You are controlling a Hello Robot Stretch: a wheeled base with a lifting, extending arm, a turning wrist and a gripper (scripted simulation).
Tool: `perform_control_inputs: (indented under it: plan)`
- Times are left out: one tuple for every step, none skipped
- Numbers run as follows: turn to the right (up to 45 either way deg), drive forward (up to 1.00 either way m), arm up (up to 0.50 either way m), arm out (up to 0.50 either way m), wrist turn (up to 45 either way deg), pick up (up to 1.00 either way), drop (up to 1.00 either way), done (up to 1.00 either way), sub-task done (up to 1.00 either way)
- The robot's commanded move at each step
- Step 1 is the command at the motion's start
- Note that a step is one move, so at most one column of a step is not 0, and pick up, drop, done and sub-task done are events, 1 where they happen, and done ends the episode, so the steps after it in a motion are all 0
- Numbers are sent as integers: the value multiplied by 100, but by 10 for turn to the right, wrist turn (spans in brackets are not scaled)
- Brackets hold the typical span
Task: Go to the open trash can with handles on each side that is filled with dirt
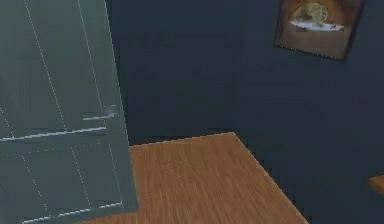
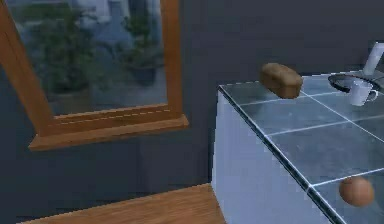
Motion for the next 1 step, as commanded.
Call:
perform_control_inputs:
  plan:
    - [-450, 0, 0, 0, 0, 0, 0, 0, 0]
